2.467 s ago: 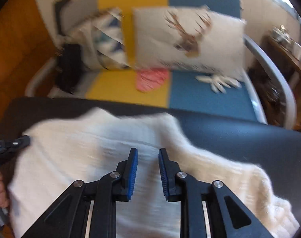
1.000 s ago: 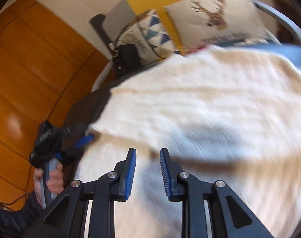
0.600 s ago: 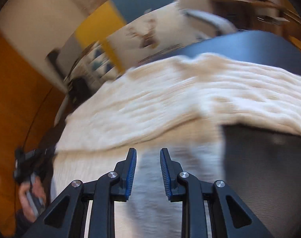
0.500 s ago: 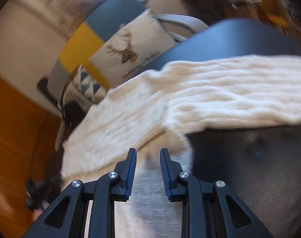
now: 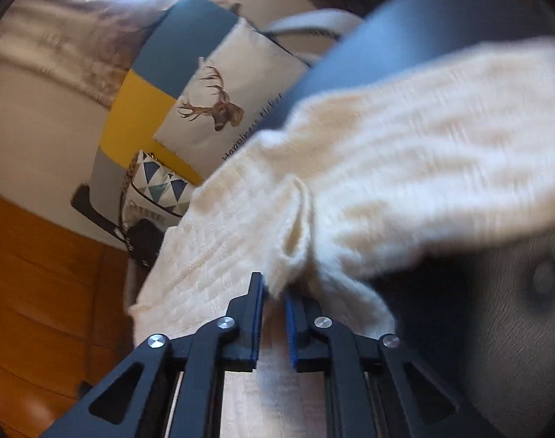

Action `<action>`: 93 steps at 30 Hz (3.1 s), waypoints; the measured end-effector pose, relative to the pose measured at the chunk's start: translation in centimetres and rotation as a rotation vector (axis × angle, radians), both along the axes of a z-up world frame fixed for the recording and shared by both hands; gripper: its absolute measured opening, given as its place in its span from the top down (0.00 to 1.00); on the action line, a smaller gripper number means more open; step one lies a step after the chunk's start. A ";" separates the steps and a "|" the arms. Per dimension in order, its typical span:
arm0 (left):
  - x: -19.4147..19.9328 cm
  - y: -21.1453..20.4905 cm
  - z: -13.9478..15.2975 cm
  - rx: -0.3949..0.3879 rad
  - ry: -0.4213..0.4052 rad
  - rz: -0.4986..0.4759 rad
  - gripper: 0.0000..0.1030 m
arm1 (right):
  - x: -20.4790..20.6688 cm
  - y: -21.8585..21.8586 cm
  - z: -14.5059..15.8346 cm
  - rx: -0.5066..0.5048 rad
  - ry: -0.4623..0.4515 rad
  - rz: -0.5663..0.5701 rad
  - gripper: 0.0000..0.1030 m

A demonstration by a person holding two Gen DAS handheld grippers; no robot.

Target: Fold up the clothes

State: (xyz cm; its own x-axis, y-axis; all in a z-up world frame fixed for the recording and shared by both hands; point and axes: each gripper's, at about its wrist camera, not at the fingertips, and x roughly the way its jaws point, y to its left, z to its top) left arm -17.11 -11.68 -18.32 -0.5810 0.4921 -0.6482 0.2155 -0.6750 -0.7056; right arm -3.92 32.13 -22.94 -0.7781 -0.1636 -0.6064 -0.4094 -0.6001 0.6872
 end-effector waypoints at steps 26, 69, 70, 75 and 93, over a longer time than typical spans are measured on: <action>1.0 -1.0 2.4 -0.044 -0.014 -0.052 0.92 | -7.2 6.9 5.1 0.283 -0.188 0.192 0.74; -14.4 42.5 4.0 -0.189 -0.047 -0.999 0.87 | -9.8 8.1 1.5 0.559 -0.352 0.776 0.62; -14.5 42.8 3.9 -0.192 -0.051 -1.003 0.87 | -10.1 8.1 1.2 0.570 -0.370 0.803 0.62; -14.8 43.7 3.3 -0.253 -0.069 -0.990 0.87 | -9.8 7.0 1.5 0.652 -0.406 0.782 0.95; -13.1 46.1 4.1 -0.423 0.075 -0.975 0.87 | -3.7 8.1 4.4 0.680 -0.284 0.456 0.78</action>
